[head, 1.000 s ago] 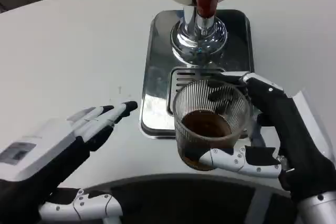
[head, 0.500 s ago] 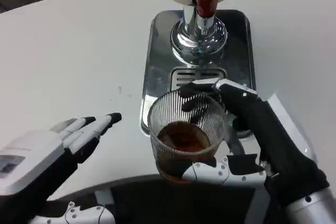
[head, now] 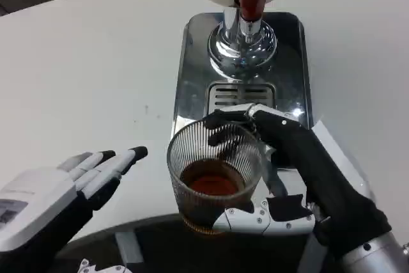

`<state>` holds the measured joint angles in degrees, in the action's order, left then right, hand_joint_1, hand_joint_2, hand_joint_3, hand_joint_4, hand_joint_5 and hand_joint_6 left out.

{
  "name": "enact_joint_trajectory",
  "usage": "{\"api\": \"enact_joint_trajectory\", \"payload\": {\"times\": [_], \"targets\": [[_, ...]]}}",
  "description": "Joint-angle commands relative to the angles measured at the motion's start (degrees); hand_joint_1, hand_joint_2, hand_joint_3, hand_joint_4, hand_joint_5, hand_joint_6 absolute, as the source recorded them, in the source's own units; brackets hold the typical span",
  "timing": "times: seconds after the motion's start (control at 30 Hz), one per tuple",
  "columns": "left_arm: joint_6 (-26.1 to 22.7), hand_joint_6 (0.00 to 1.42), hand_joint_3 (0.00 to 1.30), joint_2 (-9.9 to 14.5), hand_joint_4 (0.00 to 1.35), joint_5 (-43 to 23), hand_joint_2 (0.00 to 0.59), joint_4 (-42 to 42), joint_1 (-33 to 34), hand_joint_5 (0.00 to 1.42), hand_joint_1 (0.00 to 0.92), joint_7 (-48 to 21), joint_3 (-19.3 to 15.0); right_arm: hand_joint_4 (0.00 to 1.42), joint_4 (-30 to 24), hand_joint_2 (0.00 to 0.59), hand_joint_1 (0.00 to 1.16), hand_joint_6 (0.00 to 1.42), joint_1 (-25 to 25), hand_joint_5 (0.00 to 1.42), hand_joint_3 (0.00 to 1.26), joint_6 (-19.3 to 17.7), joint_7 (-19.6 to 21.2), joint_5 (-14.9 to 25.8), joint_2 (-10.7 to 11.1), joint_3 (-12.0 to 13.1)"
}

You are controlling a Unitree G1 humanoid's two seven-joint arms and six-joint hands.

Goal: Grasp the cup under the faucet to collect the drink, then remove the cup.

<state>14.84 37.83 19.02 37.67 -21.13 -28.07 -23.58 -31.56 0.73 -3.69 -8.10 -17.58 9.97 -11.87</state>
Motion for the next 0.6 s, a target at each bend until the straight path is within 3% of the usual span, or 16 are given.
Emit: {"api": "enact_joint_trajectory", "payload": {"times": [0.03, 0.6], "targets": [[1.2, 0.0, 0.0, 0.1, 0.0, 0.1, 0.083, 0.6, -1.1, 0.0, 0.0, -0.3, 0.0, 1.12, -2.2, 0.089, 1.06, 1.41, 0.8, 1.3, 0.98, -2.1, -0.4, 1.2, -0.1, -0.5], [1.6, 0.0, 0.0, 1.0, 0.0, -0.2, 0.083, -0.8, 0.7, 0.0, 0.0, -1.1, 0.9, 1.12, -2.5, 0.089, 1.06, 1.41, 1.4, 1.3, 0.98, -2.2, -0.6, 1.1, -0.1, -0.1]]}}
